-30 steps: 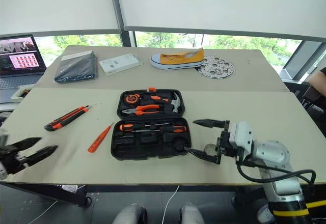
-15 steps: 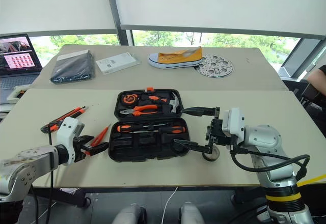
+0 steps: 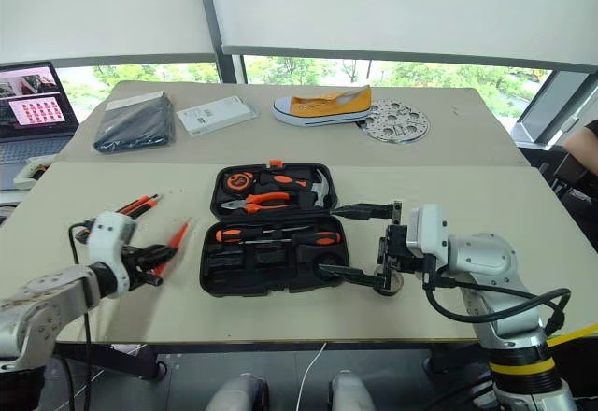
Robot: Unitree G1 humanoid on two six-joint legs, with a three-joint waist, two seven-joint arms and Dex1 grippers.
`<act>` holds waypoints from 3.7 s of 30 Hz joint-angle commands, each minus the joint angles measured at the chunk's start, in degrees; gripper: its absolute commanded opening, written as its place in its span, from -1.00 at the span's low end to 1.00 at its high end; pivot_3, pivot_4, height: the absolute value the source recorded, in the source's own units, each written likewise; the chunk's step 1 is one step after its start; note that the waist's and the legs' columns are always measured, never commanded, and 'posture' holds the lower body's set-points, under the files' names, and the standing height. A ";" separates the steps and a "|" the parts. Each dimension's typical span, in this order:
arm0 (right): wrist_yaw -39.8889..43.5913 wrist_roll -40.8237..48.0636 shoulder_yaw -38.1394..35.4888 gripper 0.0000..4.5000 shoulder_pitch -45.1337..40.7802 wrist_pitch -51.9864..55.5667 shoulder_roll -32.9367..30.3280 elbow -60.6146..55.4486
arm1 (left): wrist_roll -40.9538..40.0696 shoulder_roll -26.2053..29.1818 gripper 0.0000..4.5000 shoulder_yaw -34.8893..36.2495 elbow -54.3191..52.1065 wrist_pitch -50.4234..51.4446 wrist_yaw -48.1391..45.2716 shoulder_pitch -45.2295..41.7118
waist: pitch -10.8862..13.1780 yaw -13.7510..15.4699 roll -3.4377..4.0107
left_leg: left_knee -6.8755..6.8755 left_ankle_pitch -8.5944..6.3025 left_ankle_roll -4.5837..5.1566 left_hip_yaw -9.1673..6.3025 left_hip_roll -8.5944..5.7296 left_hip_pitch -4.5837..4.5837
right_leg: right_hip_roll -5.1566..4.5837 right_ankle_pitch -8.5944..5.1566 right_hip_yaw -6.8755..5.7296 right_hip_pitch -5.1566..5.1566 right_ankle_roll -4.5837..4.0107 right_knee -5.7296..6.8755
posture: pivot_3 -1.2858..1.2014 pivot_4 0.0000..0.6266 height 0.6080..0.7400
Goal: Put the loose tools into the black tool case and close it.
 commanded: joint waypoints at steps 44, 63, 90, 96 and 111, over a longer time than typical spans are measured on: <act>-5.14 0.50 -6.44 1.00 7.65 12.42 -10.78 -5.70 | 34.42 -2.05 -0.80 -43.26 24.18 -29.22 -38.88 -34.48 | -0.01 1.45 0.03 | 0.33 -0.03 0.09 0.08 -0.08 -0.09 | 0.13 -0.23 0.23 0.14 0.71 0.05 | 0.03 -0.52 1.00; -6.19 0.53 -4.65 1.00 4.62 16.35 -11.36 -6.22 | 37.57 1.43 -0.80 -45.55 18.51 -20.96 -43.57 -36.73 | -0.04 1.03 0.08 | 0.54 -0.01 0.12 0.07 0.17 -0.02 | 0.57 -0.06 0.53 0.11 0.59 0.16 | 0.03 -0.52 1.00; -4.89 0.98 -4.67 1.00 5.65 16.76 -10.64 -6.30 | 17.67 -5.85 -0.24 -25.70 28.65 -36.68 -41.94 -28.43 | -0.03 0.72 0.07 | 0.85 -0.01 0.17 0.14 0.12 -0.36 | 0.86 0.05 1.25 -0.03 0.79 0.10 | 0.03 -0.52 1.00; -5.46 0.63 -4.63 1.00 6.34 16.39 -9.70 -6.13 | 20.10 -8.24 -0.98 -27.32 34.12 -43.15 -40.66 -26.26 | -0.03 0.73 0.06 | 0.90 -0.01 0.17 0.14 0.13 -0.42 | 0.87 0.08 1.25 -0.06 0.81 0.09 | 0.03 -0.52 1.00; -5.75 0.19 -5.48 1.00 9.76 15.40 -8.94 -5.48 | 26.40 -6.88 -0.98 -31.72 35.58 -39.14 -37.33 -24.78 | -0.23 1.00 0.39 | 0.95 -0.01 0.17 0.20 0.11 -0.09 | 0.86 0.13 1.33 0.18 0.84 0.14 | 0.03 -0.52 1.00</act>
